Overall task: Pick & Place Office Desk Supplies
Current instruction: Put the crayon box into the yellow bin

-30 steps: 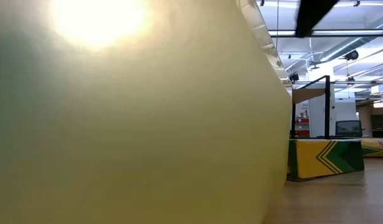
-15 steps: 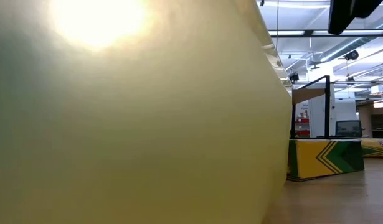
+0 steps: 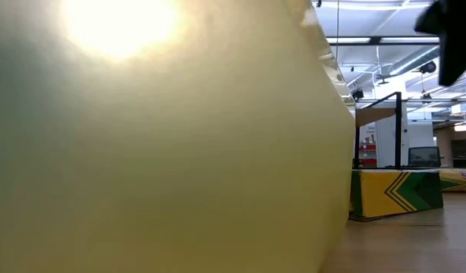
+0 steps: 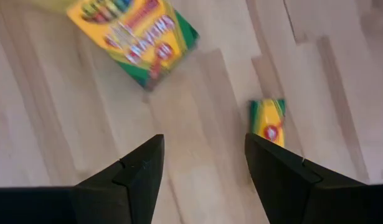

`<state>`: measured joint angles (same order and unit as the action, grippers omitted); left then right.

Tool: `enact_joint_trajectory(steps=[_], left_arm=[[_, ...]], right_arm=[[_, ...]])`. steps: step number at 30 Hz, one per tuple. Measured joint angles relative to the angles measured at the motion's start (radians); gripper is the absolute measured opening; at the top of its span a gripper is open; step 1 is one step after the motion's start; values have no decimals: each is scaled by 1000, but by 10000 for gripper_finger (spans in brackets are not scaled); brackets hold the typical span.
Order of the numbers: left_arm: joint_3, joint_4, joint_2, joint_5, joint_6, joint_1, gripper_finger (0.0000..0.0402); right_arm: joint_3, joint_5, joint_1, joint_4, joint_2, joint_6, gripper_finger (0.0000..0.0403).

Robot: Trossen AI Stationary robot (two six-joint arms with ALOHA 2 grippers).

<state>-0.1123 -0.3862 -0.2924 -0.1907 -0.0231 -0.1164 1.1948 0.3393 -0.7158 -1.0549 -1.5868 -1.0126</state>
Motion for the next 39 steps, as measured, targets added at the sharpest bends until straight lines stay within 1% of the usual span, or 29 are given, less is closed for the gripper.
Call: enact_joint_trajectory(steps=[4,8,10,12,15,18,21,26,32,39], left_arm=[[0,0,0,0,0,0,109],[0,0,0,0,0,0,109],[0,0,1,0,0,0,109],[0,0,1,0,0,0,109],[0,0,1,0,0,0,109],[0,0,1,0,-1,0,109],[0,0,1,0,-1,0,109],[0,0,1,0,-3,0,109],[0,0,0,0,-3,0,109],[0,0,0,0,-3,0,109]], right_arm=[[-203,0,1,86,164,-29,221],[-354,4,3,185,300,-208,221],[-412,17,3,239,353,-254,221],[-462,37,3,259,392,-241,221],[-519,93,3,267,418,-140,219],[-563,150,3,290,422,-53,219],[-597,160,9,299,402,-7,219],[-640,161,19,375,365,-1,219],[-663,160,24,425,313,-1,219],[-696,153,23,535,229,-1,219]])
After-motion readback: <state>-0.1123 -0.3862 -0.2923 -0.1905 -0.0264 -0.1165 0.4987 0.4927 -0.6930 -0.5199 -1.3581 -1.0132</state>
